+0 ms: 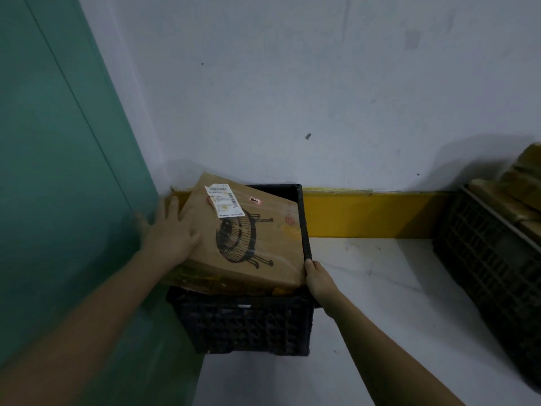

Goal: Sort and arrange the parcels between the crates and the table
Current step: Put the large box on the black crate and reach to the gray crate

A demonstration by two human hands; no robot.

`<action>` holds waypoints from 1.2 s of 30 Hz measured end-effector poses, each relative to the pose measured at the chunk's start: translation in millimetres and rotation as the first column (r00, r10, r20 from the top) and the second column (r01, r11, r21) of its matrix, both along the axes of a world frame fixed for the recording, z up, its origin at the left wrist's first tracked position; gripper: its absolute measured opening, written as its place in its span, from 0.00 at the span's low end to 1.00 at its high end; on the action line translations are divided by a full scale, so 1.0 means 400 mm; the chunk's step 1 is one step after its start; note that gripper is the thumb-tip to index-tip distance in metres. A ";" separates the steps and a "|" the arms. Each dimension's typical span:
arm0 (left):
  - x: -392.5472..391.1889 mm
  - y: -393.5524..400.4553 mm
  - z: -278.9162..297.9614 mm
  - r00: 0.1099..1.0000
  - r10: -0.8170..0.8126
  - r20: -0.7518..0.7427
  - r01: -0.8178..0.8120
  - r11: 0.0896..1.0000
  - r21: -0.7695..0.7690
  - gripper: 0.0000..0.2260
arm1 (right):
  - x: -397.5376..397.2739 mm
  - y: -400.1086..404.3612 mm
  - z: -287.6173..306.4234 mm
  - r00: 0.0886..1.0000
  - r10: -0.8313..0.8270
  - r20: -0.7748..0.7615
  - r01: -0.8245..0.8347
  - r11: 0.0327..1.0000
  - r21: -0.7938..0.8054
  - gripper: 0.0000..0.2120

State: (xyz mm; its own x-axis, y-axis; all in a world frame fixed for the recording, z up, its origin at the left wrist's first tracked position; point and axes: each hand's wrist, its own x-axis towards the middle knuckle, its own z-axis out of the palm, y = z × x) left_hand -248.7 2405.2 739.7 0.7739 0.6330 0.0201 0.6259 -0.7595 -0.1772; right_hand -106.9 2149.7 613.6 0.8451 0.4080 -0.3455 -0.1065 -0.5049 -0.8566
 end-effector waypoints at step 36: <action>0.580 -1.310 0.226 0.815 -0.436 0.382 0.555 0.776 -0.299 0.30 | 0.377 -1.284 0.555 0.836 -0.037 0.547 0.106 0.990 -0.096 0.25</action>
State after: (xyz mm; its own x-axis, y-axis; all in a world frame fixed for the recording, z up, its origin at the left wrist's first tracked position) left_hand -16.7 1881.2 830.0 0.9787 0.1634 0.1246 0.1179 -0.9430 0.3112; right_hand 43.9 1636.2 835.5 0.9359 0.3249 0.1361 0.3183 -0.6147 -0.7217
